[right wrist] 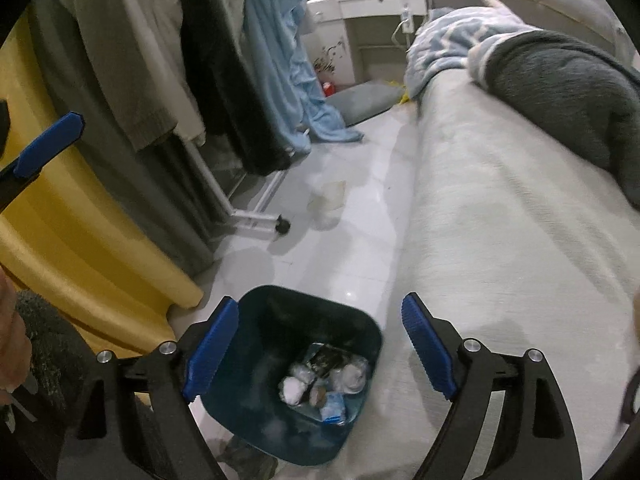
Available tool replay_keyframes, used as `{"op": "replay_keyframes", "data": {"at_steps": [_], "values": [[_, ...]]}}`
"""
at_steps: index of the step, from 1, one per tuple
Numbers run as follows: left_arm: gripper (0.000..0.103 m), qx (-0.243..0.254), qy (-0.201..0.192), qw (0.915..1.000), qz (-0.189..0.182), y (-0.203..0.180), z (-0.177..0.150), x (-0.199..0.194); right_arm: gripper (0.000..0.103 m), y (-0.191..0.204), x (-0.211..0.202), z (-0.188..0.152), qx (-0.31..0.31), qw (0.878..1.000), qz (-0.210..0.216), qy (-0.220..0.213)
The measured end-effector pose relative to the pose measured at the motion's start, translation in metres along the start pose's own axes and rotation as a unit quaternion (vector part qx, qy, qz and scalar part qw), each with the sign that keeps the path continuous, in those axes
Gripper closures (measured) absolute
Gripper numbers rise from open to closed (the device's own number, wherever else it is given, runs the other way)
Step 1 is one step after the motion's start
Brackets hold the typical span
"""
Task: Collect trash
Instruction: 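Move both grippers from the bin back over the bed toward the last items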
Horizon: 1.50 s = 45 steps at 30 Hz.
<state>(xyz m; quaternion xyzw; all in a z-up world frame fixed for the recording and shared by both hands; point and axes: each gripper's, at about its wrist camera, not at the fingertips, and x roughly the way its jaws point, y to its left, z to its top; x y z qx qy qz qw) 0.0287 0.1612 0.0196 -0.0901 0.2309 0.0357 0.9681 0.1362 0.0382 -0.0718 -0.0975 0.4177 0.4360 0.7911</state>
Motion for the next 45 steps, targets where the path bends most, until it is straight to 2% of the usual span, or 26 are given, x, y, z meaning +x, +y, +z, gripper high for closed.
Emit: {"op": "replay_keyframes", "data": {"at_steps": [6, 12, 18, 34, 45], "values": [[0.007, 0.009, -0.014, 0.9998, -0.013, -0.023, 0.01, -0.001, 0.018, -0.03, -0.03, -0.01, 0.009, 0.999, -0.027, -0.028], [0.006, 0.018, -0.011, 0.9995, -0.024, -0.048, 0.016, 0.004, 0.017, -0.067, -0.065, -0.023, 0.032, 0.997, -0.058, -0.05], [0.006, 0.039, -0.002, 0.9984, -0.041, -0.08, 0.017, 0.012, 0.017, -0.083, -0.091, -0.031, 0.032, 0.994, -0.088, -0.065], [0.006, 0.067, 0.019, 0.9933, -0.092, -0.143, 0.006, 0.042, 0.017, -0.141, -0.144, -0.062, 0.038, 0.986, -0.145, -0.073], [0.006, 0.071, 0.05, 0.9909, -0.102, -0.165, -0.004, 0.072, 0.014, -0.159, -0.154, -0.067, 0.039, 0.986, -0.148, -0.072]]}}
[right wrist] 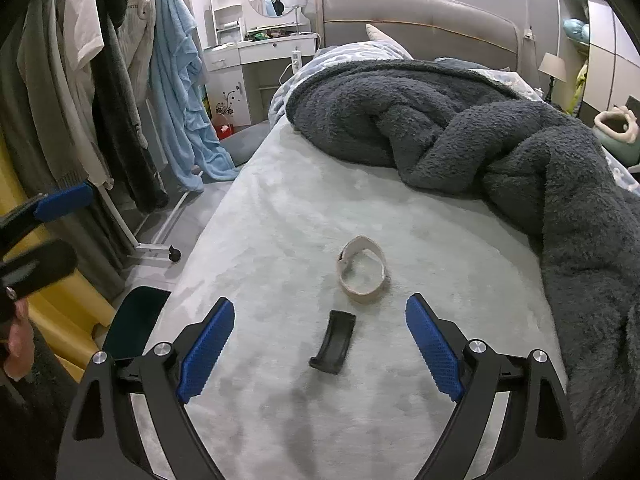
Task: Collect trash
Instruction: 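Move both grippers from the bin back over the bed toward the last items, then grasp the black curved plastic piece with the left gripper while the right grasps the tape roll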
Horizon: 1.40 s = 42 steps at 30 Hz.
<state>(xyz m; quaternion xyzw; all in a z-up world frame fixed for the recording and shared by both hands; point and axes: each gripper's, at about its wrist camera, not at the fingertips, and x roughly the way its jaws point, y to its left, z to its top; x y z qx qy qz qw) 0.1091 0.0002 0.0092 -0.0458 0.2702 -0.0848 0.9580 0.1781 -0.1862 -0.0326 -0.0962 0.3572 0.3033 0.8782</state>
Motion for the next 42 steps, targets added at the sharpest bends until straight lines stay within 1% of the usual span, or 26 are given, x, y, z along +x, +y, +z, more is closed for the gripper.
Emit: {"op": "replay_keyframes", "data": {"at_steps": [10, 18, 26, 28, 29, 30, 37, 42], "values": [[0.006, -0.005, 0.024, 0.9997, -0.007, -0.006, -0.006, 0.022, 0.014, -0.023, -0.003, 0.004, 0.016, 1.0, 0.0, -0.014], [0.006, 0.004, 0.041, 0.999, -0.015, -0.012, -0.011, 0.038, 0.014, -0.052, 0.012, -0.001, 0.038, 0.999, -0.001, -0.009], [0.006, 0.007, 0.063, 0.9977, -0.025, -0.018, -0.016, 0.058, 0.014, -0.064, 0.023, 0.002, 0.036, 0.999, 0.011, -0.004], [0.006, 0.012, 0.068, 0.9972, -0.028, -0.021, -0.018, 0.062, 0.018, -0.064, 0.028, 0.003, 0.033, 0.999, 0.017, -0.001], [0.007, 0.013, 0.072, 0.9969, -0.031, -0.022, -0.019, 0.065, 0.023, -0.063, 0.03, 0.004, 0.03, 0.999, 0.021, 0.001], [0.007, 0.014, 0.075, 0.9965, -0.034, -0.023, -0.02, 0.067, 0.026, -0.061, 0.033, 0.004, 0.026, 0.999, 0.027, 0.003], [0.007, 0.029, 0.099, 0.9928, -0.061, -0.036, -0.028, 0.087, 0.036, -0.049, 0.056, 0.004, 0.0, 0.998, 0.056, 0.024], [0.007, 0.036, 0.119, 0.989, -0.081, -0.048, -0.033, 0.104, 0.04, -0.06, 0.074, 0.008, 0.004, 0.997, 0.064, 0.036]]}}
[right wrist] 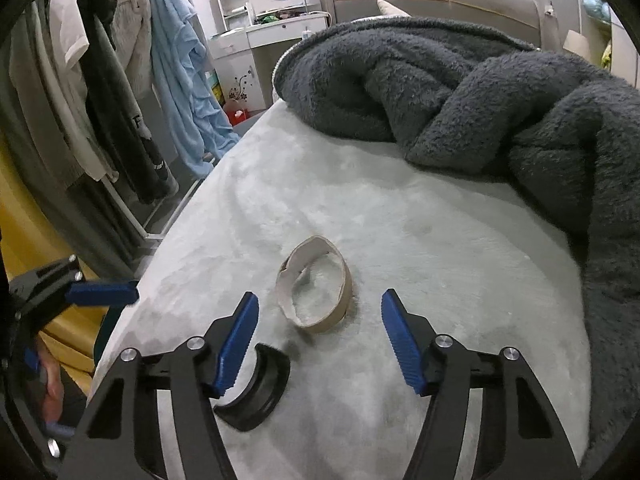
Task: Collect trash
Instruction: 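Grasp the black curved plastic piece with the left gripper while the right grasps the tape roll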
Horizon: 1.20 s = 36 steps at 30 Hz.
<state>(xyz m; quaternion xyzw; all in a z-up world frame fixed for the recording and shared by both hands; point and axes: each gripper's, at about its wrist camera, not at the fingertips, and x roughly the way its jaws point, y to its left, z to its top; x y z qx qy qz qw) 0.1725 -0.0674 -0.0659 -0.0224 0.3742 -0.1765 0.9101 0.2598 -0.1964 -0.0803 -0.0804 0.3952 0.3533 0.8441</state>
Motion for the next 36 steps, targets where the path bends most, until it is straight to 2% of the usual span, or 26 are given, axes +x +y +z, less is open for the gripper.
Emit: {"op": "replay_keyframes", "data": {"at_steps": [8, 10, 12, 15, 22, 28, 36], "values": [[0.01, 0.013, 0.018, 0.9997, -0.009, -0.009, 0.002, 0.021, 0.048, -0.005, 0.016, 0.009, 0.006, 1.0, 0.016, 0.006], [0.013, 0.014, 0.021, 0.9996, -0.01, -0.01, 0.002, 0.026, 0.05, -0.004, 0.021, 0.009, 0.001, 1.0, 0.016, 0.01], [0.013, 0.012, 0.021, 0.9996, -0.011, -0.01, 0.003, 0.029, 0.057, -0.003, 0.025, 0.009, -0.005, 1.0, 0.013, 0.014], [0.016, -0.002, 0.023, 0.9995, -0.02, -0.01, 0.005, 0.033, 0.059, -0.006, 0.031, 0.01, -0.005, 1.0, 0.003, 0.02], [0.023, -0.014, 0.019, 0.9995, -0.021, -0.02, 0.012, 0.042, 0.06, -0.02, 0.008, 0.02, 0.022, 1.0, 0.0, -0.009], [0.034, -0.032, 0.029, 0.999, 0.001, -0.022, 0.014, 0.052, 0.06, -0.042, -0.01, 0.021, 0.058, 0.998, -0.003, -0.034], [0.044, -0.05, 0.036, 0.998, 0.017, -0.021, 0.013, 0.063, 0.06, -0.034, -0.009, 0.015, 0.063, 0.997, -0.002, -0.04]]}}
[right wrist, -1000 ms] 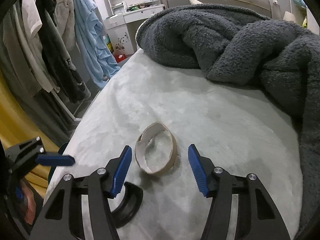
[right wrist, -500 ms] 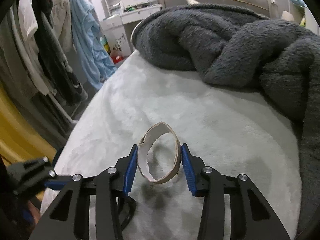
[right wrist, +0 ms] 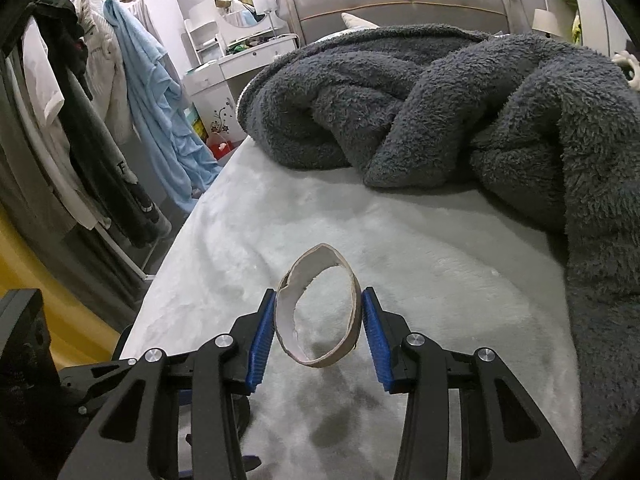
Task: Collect trash
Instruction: 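Grasp the black curved plastic piece with the left gripper while the right grasps the tape roll, then carry the black piece with the left gripper while the right carries the tape roll to the bin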
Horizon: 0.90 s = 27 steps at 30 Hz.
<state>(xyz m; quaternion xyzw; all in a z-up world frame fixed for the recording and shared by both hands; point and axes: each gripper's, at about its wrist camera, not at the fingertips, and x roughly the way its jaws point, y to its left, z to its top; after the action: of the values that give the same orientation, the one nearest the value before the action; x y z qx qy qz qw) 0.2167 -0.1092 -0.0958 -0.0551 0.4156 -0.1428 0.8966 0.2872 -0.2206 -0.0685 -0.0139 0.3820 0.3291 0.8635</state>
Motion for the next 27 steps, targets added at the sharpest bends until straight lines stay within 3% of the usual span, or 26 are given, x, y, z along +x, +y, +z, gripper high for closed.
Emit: {"op": "replay_keyframes", "data": {"at_steps": [9, 18, 27], "values": [[0.05, -0.012, -0.002, 0.9999, 0.005, 0.0, 0.006, 0.009, 0.06, -0.005, -0.007, -0.009, -0.002, 1.0, -0.002, 0.003], [0.078, -0.002, 0.006, 1.0, 0.005, -0.006, 0.009, 0.016, 0.06, -0.01, -0.014, -0.015, -0.007, 1.0, -0.003, 0.006], [0.08, 0.01, 0.004, 0.9999, 0.005, -0.011, 0.009, 0.015, 0.06, -0.017, -0.019, -0.014, -0.003, 1.0, -0.004, 0.005]]}}
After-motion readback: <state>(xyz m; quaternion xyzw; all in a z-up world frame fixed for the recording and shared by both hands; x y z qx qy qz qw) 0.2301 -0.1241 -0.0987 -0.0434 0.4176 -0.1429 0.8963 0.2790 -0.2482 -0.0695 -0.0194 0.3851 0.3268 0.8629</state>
